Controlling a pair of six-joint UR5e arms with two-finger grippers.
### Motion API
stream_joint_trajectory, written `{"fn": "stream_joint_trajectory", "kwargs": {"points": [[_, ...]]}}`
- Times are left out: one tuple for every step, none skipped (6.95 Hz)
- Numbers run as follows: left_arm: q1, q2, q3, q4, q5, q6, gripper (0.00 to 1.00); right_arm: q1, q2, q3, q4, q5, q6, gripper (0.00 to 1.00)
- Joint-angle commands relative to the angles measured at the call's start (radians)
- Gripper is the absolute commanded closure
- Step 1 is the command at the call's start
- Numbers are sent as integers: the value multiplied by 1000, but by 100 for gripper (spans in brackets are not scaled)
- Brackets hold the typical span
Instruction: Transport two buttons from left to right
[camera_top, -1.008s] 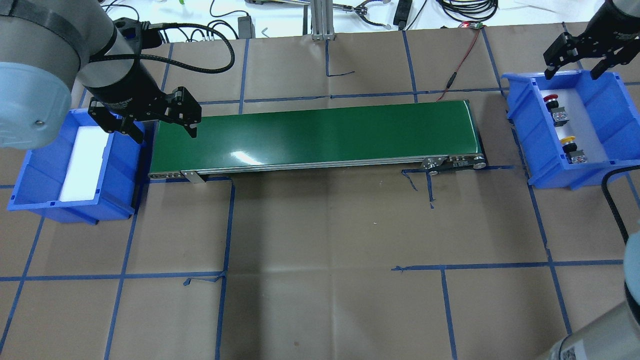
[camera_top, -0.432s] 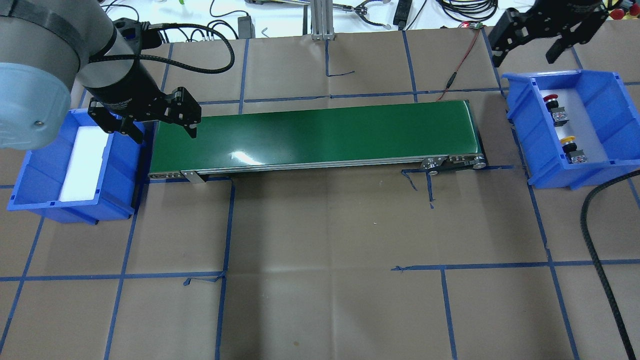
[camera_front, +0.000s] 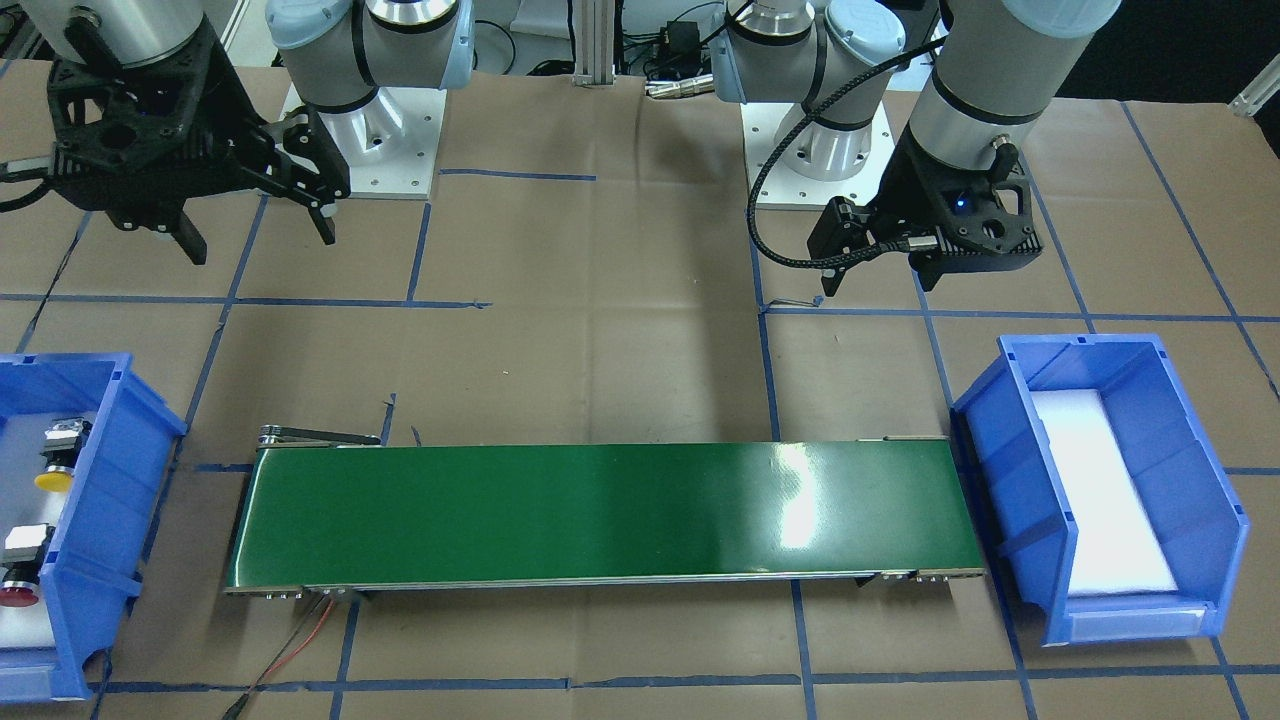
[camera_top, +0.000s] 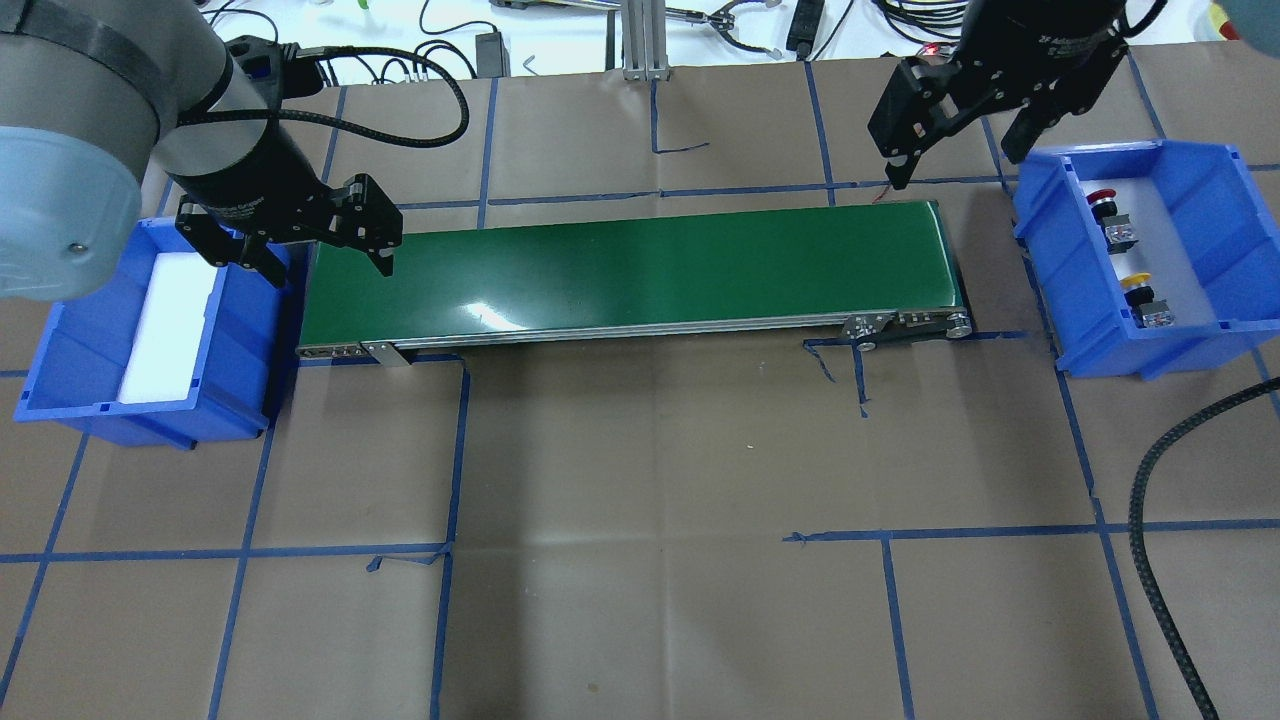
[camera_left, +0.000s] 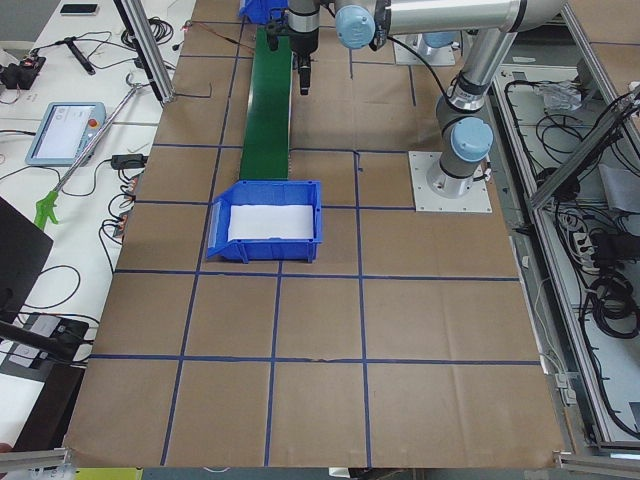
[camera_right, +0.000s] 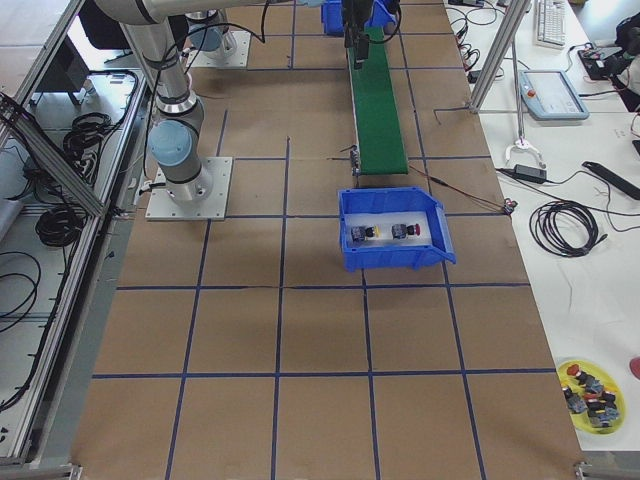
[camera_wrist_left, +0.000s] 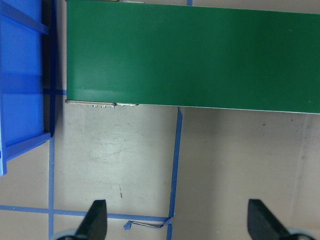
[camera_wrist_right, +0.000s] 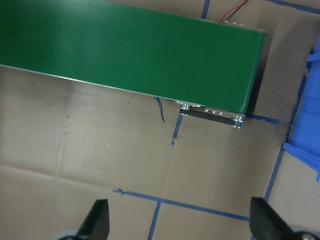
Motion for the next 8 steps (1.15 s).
{"fn": "stream_joint_trajectory", "kwargs": {"points": [[1, 2, 0, 0, 0, 0, 0, 6, -45, 19, 62, -2, 13, 0], [0, 0, 0, 0, 0, 0, 0, 6, -85, 31, 58, -2, 62, 0], [0, 2, 0, 0, 0, 0, 0, 6, -109, 53, 54, 6, 128, 0], [0, 2, -2, 0, 0, 0, 0, 6, -111, 63, 25, 6, 170, 0], [0, 2, -2, 0, 0, 0, 0, 6, -103, 64, -3, 7, 171, 0], [0, 2, -2, 0, 0, 0, 0, 6, -100, 62, -6, 7, 170, 0], [0, 2, -2, 0, 0, 0, 0, 6, -99, 64, -6, 7, 170, 0], [0, 2, -2, 0, 0, 0, 0, 6, -94, 65, -5, 7, 168, 0]]}}
